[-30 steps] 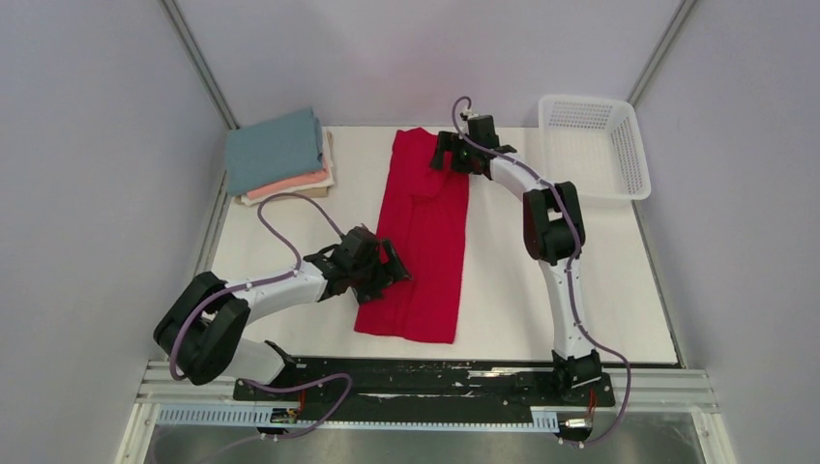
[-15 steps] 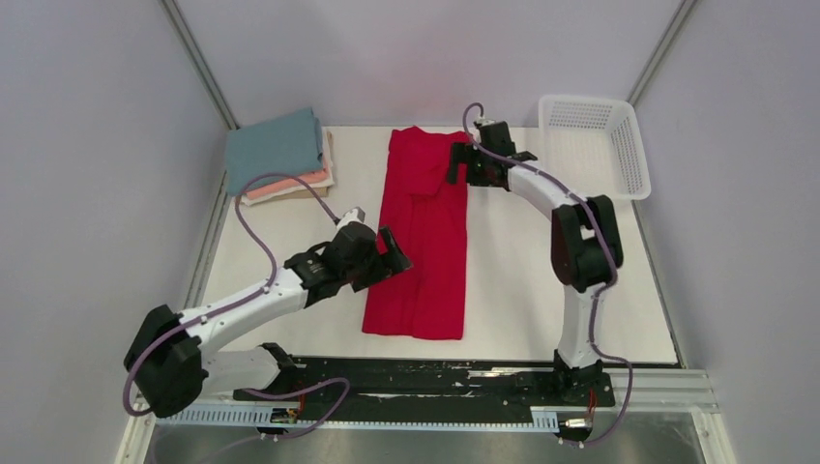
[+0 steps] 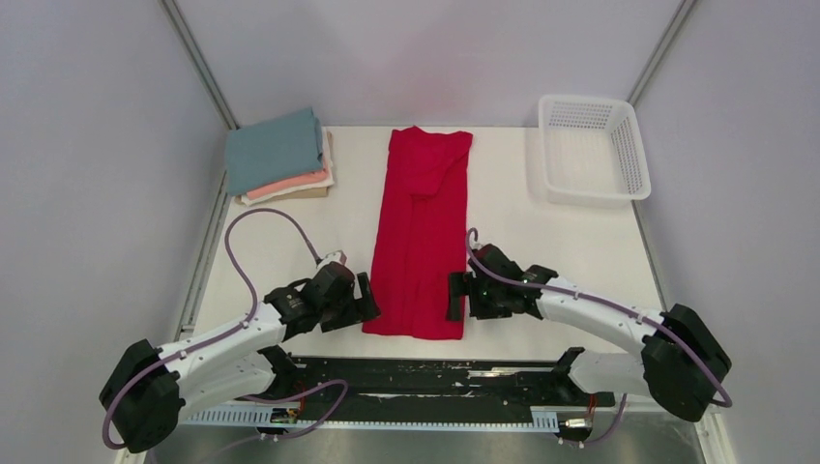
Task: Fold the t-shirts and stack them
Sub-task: Grab the bottom of the folded rectangular tshirt with both arms
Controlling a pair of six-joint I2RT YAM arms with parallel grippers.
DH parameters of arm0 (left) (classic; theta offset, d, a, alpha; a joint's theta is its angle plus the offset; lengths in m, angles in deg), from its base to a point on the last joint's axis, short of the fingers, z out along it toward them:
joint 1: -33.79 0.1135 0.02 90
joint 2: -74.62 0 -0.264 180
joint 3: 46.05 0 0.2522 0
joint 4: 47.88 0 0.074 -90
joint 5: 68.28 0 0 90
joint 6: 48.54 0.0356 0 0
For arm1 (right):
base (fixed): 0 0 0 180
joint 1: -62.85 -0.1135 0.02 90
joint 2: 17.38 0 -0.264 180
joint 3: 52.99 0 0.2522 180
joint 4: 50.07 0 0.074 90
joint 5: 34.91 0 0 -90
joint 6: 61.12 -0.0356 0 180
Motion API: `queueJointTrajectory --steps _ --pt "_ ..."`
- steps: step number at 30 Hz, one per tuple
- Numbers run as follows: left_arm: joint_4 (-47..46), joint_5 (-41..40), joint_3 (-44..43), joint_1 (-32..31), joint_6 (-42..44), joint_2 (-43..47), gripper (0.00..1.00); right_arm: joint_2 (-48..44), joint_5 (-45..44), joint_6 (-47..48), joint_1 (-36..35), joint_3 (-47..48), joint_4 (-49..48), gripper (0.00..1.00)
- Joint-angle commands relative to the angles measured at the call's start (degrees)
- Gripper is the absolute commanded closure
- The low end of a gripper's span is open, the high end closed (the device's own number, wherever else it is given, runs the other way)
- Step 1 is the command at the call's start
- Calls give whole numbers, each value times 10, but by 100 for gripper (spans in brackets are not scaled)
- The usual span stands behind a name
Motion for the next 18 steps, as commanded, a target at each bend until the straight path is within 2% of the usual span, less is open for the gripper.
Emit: queueJointTrajectory --steps 1,5,10,16,18 --pt "-54 38 16 1 -11 2 5 -58 -9 -113 -40 -26 5 10" --pt "-56 43 21 1 -13 -13 17 -61 -9 -154 -73 -55 -7 23" --pt "-72 53 33 2 -18 -33 34 -47 -8 -182 -78 -94 -77 39" --pt "-85 47 35 1 -22 -60 59 -40 -25 -214 -78 -128 -111 68" --pt "-85 53 35 2 -23 -63 70 -47 -23 -218 -78 -140 -116 77"
